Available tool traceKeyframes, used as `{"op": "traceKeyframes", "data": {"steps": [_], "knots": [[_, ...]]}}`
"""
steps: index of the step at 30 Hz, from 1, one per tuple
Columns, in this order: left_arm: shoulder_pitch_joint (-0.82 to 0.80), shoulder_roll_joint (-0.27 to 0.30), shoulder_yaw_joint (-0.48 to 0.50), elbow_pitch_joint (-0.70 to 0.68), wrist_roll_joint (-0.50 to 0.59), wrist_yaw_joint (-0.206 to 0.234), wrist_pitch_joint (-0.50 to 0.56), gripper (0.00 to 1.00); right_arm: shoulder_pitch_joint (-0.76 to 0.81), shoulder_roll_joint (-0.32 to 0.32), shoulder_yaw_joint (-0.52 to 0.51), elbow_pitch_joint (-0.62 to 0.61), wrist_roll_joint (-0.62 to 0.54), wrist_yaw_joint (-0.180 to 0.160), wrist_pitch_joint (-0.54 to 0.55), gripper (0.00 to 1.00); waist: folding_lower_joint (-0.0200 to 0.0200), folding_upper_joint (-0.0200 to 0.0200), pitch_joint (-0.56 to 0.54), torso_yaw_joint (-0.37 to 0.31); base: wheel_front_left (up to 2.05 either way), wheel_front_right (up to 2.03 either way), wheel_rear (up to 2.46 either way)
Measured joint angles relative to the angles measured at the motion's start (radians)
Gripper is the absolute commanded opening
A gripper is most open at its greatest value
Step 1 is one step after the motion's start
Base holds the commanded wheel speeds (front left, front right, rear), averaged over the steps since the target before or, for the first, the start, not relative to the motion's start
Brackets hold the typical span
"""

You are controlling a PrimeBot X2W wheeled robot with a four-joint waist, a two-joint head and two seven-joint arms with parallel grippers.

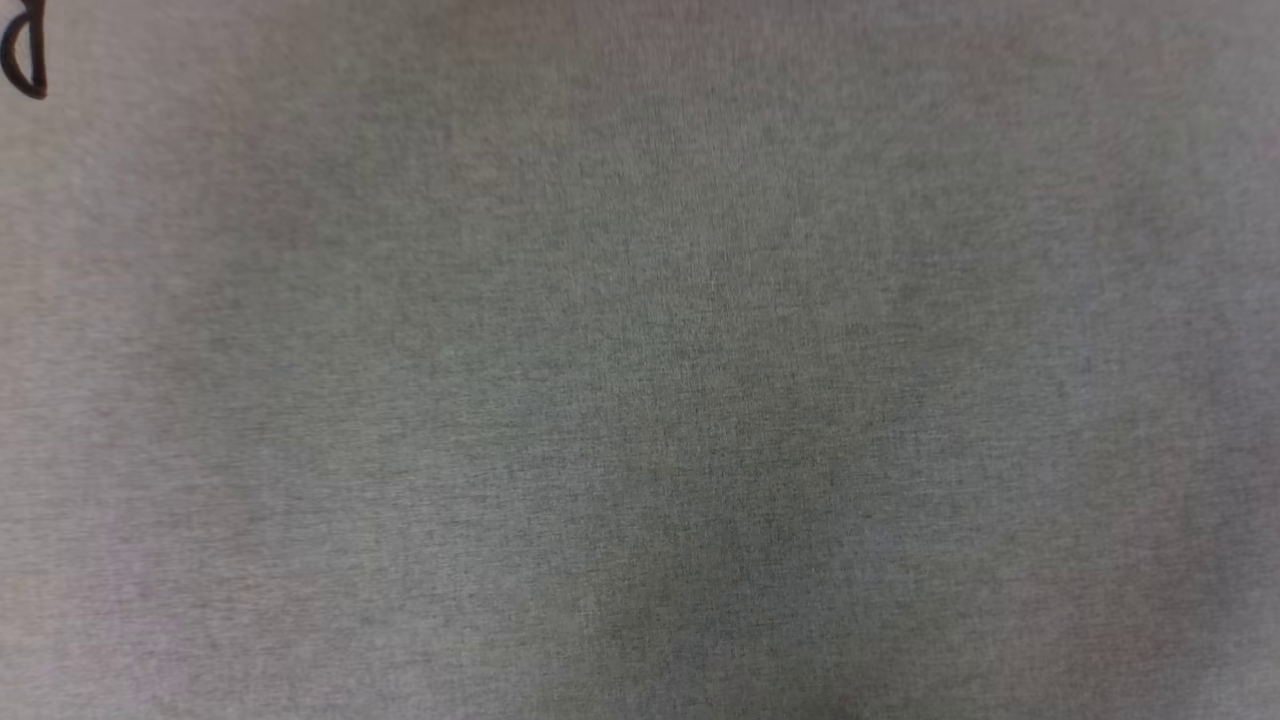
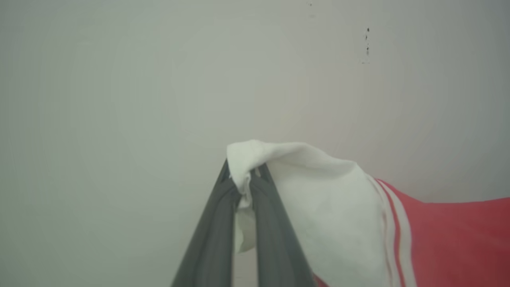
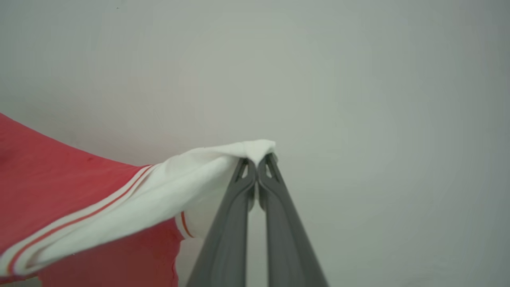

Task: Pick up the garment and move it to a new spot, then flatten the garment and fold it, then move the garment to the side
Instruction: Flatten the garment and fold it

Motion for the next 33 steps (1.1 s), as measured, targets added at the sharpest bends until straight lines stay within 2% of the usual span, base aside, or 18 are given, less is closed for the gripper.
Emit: {"op": "traceKeyframes", "data": {"steps": [4,10,19,23,27,28,32,33], "knots": [[-0.005,-0.002,0.003,0.041,-0.007,-0.011,-0.028,0.00,-0.008,0.011,0.030,0.040,0.007,0.000,-0.020,0.00,0.0000,0.0000,0.039,-0.005,0.00,0.00,0.00],[-0.008,-0.016,-0.008,0.145,-0.015,-0.050,-0.099,0.00,-0.010,0.040,0.078,0.100,0.033,0.000,-0.035,0.00,0.0000,0.0000,0.118,-0.002,0.00,0.00,0.00],[0.064,-0.048,-0.004,0.296,-0.058,-0.099,-0.189,0.00,0.128,0.066,0.107,0.161,0.099,0.000,-0.074,0.00,0.0000,0.0000,0.130,0.023,0.00,0.00,0.00],[0.164,-0.044,-0.005,0.317,-0.071,-0.124,-0.225,0.00,0.239,0.059,0.132,0.169,0.139,0.000,-0.098,0.00,-0.0001,0.0000,0.097,0.033,0.00,0.00,0.00],[0.334,-0.047,0.025,0.307,-0.111,-0.135,-0.243,0.00,0.385,0.040,0.148,0.157,0.201,0.000,-0.126,0.00,-0.0001,0.0000,0.043,0.042,0.00,0.00,0.00],[0.334,-0.047,0.025,0.307,-0.111,-0.135,-0.243,0.00,0.385,0.040,0.148,0.157,0.201,0.000,-0.126,0.00,-0.0001,0.0000,0.043,0.042,0.00,0.00,0.00],[0.539,-0.056,0.061,0.261,-0.151,-0.139,-0.246,0.00,0.561,0.013,0.156,0.116,0.254,0.000,-0.145,0.00,-0.0002,0.0000,-0.027,0.051,0.00,0.00,0.00],[0.642,-0.061,0.075,0.225,-0.159,-0.126,-0.246,0.00,0.654,-0.005,0.159,0.095,0.273,0.000,-0.139,0.00,-0.0002,0.0000,-0.066,0.056,0.00,0.00,0.00]]}}
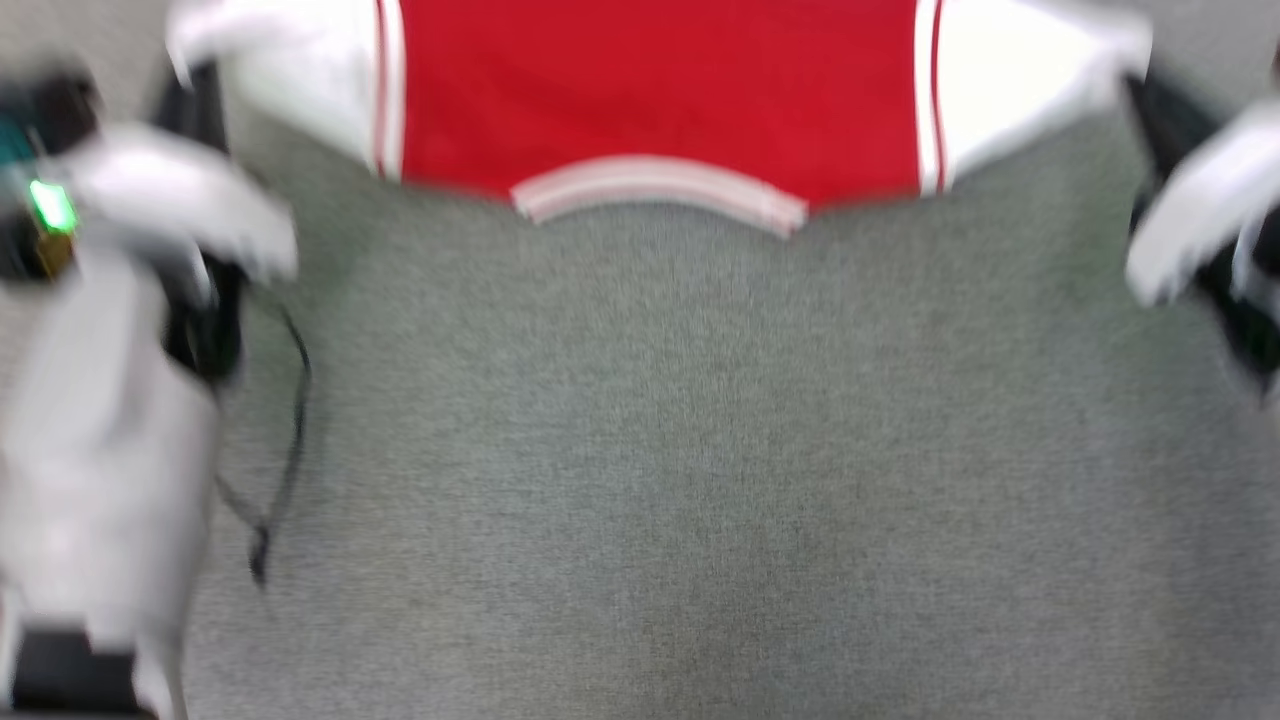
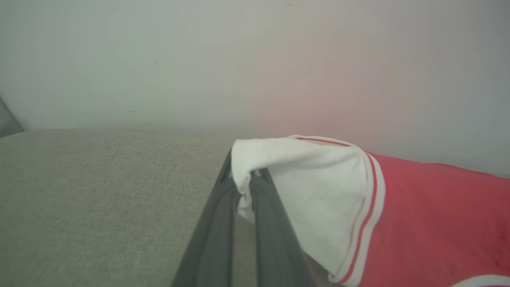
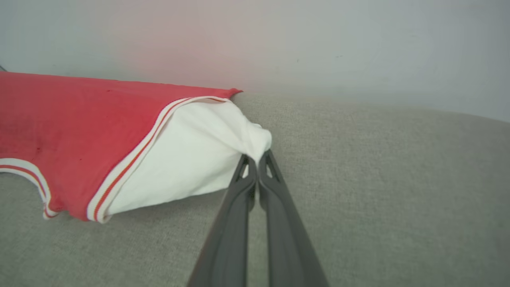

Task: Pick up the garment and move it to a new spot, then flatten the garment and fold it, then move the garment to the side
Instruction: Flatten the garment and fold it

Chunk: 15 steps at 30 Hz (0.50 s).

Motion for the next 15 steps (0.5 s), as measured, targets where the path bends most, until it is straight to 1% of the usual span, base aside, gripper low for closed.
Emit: {"op": "traceKeyframes", "data": {"steps": [1,4,5,6,8,11,15], "knots": [[0.000,0.000,0.000,0.000,0.000,0.000,0.000,0.00,0.000,0.000,0.000,0.000,0.000,0.000,0.000,0.00,0.0000,0.0000,0.000,0.000,0.00,0.00,0.00],[0.163,-0.001,0.011,-0.068,-0.010,0.025,0.000,0.00,0.131,-0.020,-0.009,-0.049,0.025,0.000,0.013,0.00,-0.0001,0.0000,-0.063,0.007,0.00,0.00,0.00],[0.266,-0.001,0.010,-0.117,-0.016,0.044,0.008,0.00,0.220,-0.032,-0.025,-0.094,0.039,0.000,0.026,0.00,-0.0001,0.0000,-0.105,0.012,0.00,0.00,0.00],[0.266,-0.001,0.010,-0.117,-0.016,0.044,0.008,0.00,0.220,-0.032,-0.025,-0.094,0.039,0.000,0.026,0.00,-0.0001,0.0000,-0.105,0.012,0.00,0.00,0.00],[0.364,0.005,0.011,-0.177,-0.030,0.059,0.043,0.00,0.315,-0.046,-0.034,-0.142,0.044,0.000,0.061,0.00,-0.0001,0.0000,-0.147,0.017,0.00,0.00,0.00],[0.508,0.027,0.020,-0.291,-0.047,0.106,0.089,0.00,0.448,-0.052,-0.068,-0.222,0.045,0.000,0.110,0.00,-0.0002,0.0000,-0.201,0.023,0.00,0.00,0.00],[0.706,0.059,0.036,-0.483,-0.061,0.191,0.168,0.00,0.635,-0.037,-0.154,-0.340,0.021,0.000,0.179,0.00,-0.0003,0.0000,-0.264,0.026,0.00,0.00,0.00]]}}
